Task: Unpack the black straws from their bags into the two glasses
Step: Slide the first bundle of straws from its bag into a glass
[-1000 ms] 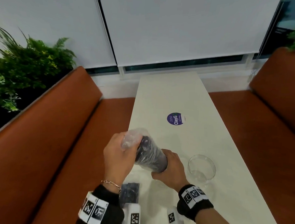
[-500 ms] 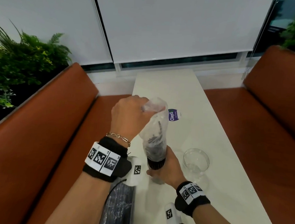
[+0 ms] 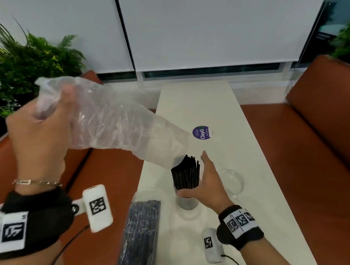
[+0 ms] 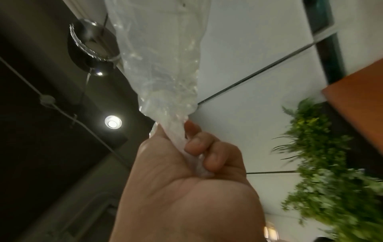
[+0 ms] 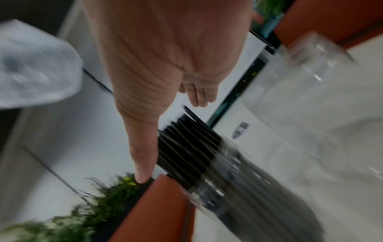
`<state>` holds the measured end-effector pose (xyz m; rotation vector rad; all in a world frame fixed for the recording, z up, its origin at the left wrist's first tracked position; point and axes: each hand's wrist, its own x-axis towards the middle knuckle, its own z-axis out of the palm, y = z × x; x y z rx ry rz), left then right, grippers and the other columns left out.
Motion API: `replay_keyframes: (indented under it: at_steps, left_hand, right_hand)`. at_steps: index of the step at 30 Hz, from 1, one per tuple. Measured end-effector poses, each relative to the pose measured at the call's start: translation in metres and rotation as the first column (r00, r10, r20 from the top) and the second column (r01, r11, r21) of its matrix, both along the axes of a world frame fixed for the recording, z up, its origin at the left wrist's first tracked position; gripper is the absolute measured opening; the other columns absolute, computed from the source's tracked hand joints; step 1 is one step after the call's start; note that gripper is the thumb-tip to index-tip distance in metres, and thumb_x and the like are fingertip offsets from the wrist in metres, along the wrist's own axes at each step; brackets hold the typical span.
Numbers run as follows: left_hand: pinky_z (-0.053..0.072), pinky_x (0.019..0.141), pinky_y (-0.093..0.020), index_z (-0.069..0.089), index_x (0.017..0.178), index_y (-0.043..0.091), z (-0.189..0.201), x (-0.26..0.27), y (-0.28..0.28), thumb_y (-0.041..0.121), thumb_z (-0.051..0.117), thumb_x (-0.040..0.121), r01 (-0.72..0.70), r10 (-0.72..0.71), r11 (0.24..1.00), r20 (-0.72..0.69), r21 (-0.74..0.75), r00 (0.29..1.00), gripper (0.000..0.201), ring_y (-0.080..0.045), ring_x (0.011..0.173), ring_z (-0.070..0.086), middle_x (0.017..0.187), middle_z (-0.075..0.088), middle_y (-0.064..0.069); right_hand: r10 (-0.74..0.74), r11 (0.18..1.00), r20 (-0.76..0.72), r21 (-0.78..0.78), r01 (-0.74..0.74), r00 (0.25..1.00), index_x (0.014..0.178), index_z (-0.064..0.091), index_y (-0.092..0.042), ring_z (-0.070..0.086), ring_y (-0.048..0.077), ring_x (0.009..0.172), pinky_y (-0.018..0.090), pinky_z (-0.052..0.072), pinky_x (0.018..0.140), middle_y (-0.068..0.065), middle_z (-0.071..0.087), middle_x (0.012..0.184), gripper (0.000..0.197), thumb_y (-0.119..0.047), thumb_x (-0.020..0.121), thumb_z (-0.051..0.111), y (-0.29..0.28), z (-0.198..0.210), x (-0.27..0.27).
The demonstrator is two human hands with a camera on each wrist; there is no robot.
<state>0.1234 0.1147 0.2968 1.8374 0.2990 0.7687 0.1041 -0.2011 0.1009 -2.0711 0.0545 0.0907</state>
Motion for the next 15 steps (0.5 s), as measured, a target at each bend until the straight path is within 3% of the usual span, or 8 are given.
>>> replay_keyframes:
  at_steps: [2, 5, 7, 8, 9, 11, 13, 15]
  left_hand:
    - [0.058, 0.057, -0.012, 0.073, 0.084, 0.043, -0.013, -0.019, -0.001, 0.098, 0.058, 0.067, 0.008, -0.011, 0.993, -0.027, -0.12, 1.0, 0.059, 0.01, 0.061, 0.066, 0.067, 0.069, 0.032]
    - [0.054, 0.078, -0.042, 0.073, 0.095, 0.028, -0.045, -0.048, -0.008, 0.084, 0.072, 0.074, 0.101, -0.12, 0.954, -0.051, -0.281, 0.991, 0.06, -0.023, 0.083, 0.062, 0.095, 0.067, -0.004]
    - [0.052, 0.076, -0.04, 0.071, 0.106, 0.002, -0.064, -0.069, -0.021, 0.074, 0.069, 0.086, 0.173, -0.218, 0.93, -0.107, -0.324, 0.97, 0.075, -0.026, 0.083, 0.058, 0.098, 0.066, -0.01]
    - [0.053, 0.071, -0.035, 0.068, 0.105, -0.005, -0.077, -0.078, -0.028, 0.067, 0.065, 0.093, 0.204, -0.264, 0.921, -0.147, -0.331, 0.953, 0.073, -0.026, 0.08, 0.061, 0.095, 0.07, -0.015]
    - [0.053, 0.07, -0.032, 0.069, 0.106, -0.006, -0.089, -0.086, -0.036, 0.061, 0.06, 0.098, 0.239, -0.312, 0.911, -0.184, -0.336, 0.932, 0.068, -0.025, 0.08, 0.066, 0.096, 0.075, -0.021]
    - [0.055, 0.078, -0.034, 0.075, 0.109, 0.003, -0.112, -0.102, -0.052, 0.058, 0.056, 0.1, 0.301, -0.393, 0.887, -0.228, -0.35, 0.891, 0.059, -0.024, 0.089, 0.073, 0.101, 0.078, -0.023]
    - [0.054, 0.075, -0.033, 0.074, 0.106, 0.011, -0.135, -0.116, -0.064, 0.061, 0.054, 0.098, 0.306, -0.398, 0.894, -0.267, -0.327, 0.878, 0.054, -0.016, 0.078, 0.073, 0.085, 0.078, -0.009]
    - [0.053, 0.062, -0.031, 0.067, 0.099, 0.015, -0.156, -0.129, -0.079, 0.062, 0.052, 0.097, 0.255, -0.324, 0.937, -0.316, -0.239, 0.892, 0.05, -0.013, 0.061, 0.062, 0.073, 0.067, 0.002]
  right_hand:
    - [0.038, 0.999, 0.022, -0.001, -0.038, 0.999, 0.168, 0.004, -0.031, 0.026, 0.012, 0.158, 0.035, 0.026, 0.128, -0.009, 0.023, 0.172, 0.151, -0.042, 0.055, 0.104, -0.007, 0.024, -0.016]
    - [0.291, 0.897, 0.009, 0.344, -0.276, 0.957, 0.167, 0.006, -0.037, 0.038, 0.006, 0.153, 0.044, 0.037, 0.127, -0.013, 0.032, 0.169, 0.155, -0.03, 0.049, 0.107, -0.023, 0.053, -0.044]
    - [0.396, 0.725, 0.019, 0.607, -0.325, 0.918, 0.167, 0.014, -0.032, 0.051, 0.02, 0.147, 0.055, 0.046, 0.119, 0.0, 0.046, 0.163, 0.143, -0.02, 0.055, 0.103, -0.03, 0.063, -0.058]
    - [0.39, 0.668, 0.032, 0.678, -0.306, 0.92, 0.165, 0.025, -0.028, 0.056, 0.03, 0.143, 0.06, 0.049, 0.115, 0.009, 0.052, 0.159, 0.127, -0.028, 0.062, 0.1, -0.032, 0.064, -0.062]
    - [0.345, 0.664, 0.035, 0.697, -0.27, 0.938, 0.16, 0.038, -0.024, 0.06, 0.035, 0.138, 0.06, 0.052, 0.11, 0.014, 0.057, 0.154, 0.109, -0.043, 0.069, 0.096, -0.032, 0.064, -0.067]
    - [0.163, 0.748, -0.022, 0.655, -0.109, 0.986, 0.145, 0.057, -0.02, 0.072, 0.027, 0.117, 0.046, 0.062, 0.091, 0.015, 0.068, 0.141, 0.092, -0.068, 0.071, 0.084, -0.032, 0.062, -0.076]
    - [-0.058, 0.84, -0.05, 0.537, 0.076, 0.997, 0.125, 0.069, -0.013, 0.07, 0.019, 0.084, 0.033, 0.06, 0.067, 0.016, 0.074, 0.114, 0.069, -0.063, 0.078, 0.076, -0.038, 0.056, -0.089]
    - [-0.131, 0.899, -0.02, 0.419, 0.127, 0.991, 0.097, 0.071, -0.007, 0.06, 0.018, 0.06, 0.029, 0.053, 0.058, 0.01, 0.068, 0.074, 0.039, -0.046, 0.094, 0.069, -0.048, 0.047, -0.104]
